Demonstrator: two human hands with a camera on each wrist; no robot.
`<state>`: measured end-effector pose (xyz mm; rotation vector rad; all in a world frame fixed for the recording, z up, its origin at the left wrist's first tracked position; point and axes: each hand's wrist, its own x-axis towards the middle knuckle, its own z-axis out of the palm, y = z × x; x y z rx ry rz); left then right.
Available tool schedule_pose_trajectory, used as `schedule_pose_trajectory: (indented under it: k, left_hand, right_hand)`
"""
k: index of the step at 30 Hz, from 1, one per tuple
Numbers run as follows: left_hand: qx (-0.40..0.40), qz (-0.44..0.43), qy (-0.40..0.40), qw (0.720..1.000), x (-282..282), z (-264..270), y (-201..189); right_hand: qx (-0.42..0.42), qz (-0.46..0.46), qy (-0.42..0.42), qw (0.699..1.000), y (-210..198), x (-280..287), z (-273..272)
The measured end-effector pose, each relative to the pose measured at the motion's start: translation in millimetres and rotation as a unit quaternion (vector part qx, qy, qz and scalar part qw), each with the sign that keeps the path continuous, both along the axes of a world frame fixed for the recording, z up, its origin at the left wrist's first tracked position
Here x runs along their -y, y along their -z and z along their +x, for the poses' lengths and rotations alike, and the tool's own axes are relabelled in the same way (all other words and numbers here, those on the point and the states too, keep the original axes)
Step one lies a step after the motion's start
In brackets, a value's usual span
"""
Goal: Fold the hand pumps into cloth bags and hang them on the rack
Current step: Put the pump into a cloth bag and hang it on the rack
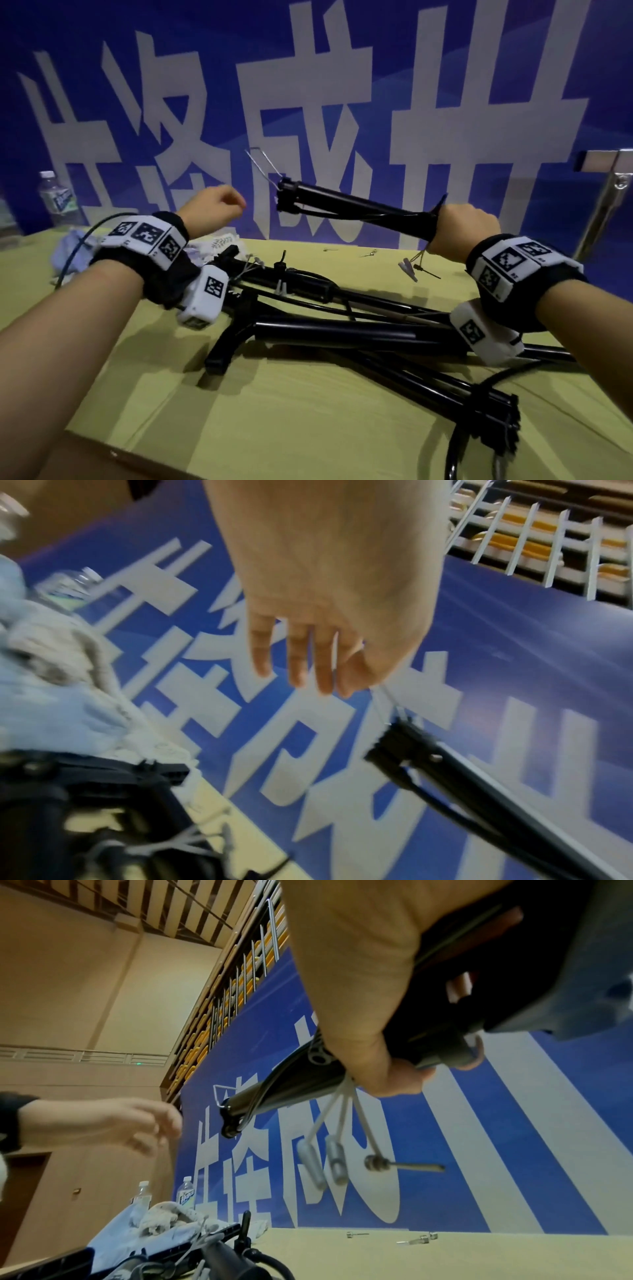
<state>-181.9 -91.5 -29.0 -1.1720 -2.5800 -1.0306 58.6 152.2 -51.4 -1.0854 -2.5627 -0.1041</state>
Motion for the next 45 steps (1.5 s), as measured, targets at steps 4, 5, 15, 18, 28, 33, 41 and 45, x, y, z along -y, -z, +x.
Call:
schedule_pose_trajectory:
  k: [4,5,15,18,28,33,41,45]
  left_hand:
    - [0.040,-0.174,-0.069,0.981,21,-48,34]
    - [0.042,-0.205,-0.081,0.974,25,-57,42]
    - [0.074,-0.335,-0.144,0.928,41,-95,91]
    - [0.079,-0.363,-0.159,0.915,50,-107,107]
    - [-0.023,-0.184,-0.272,0.944,55,-125,88]
    - [-0.108,0.000,-0.266,0.958,49,-101,28]
    - [-0.098,0.184,-0.150,0.966,14,-60,-52]
    - [-0.125,0.159,-0.104,0.974,-24,-7,-73]
  right_hand:
    - [-0.009,-0.012,0.010,1.000,1,7,-15]
    - [-0.008,-0.012,0.007,1.000,1,9,-20]
    - [0.005,-0.022,-0.014,1.000,-7,23,-69]
    - [0.007,-0.024,-0.022,0.999,-6,25,-79]
    - [0.011,-0.026,-0.026,0.999,-2,22,-85]
    - [0.000,-0.027,-0.016,1.000,-6,18,-75]
    - [-0.055,-0.066,0.005,0.996,-30,13,-28]
    - [-0.108,-0.097,0.025,0.989,-46,5,21]
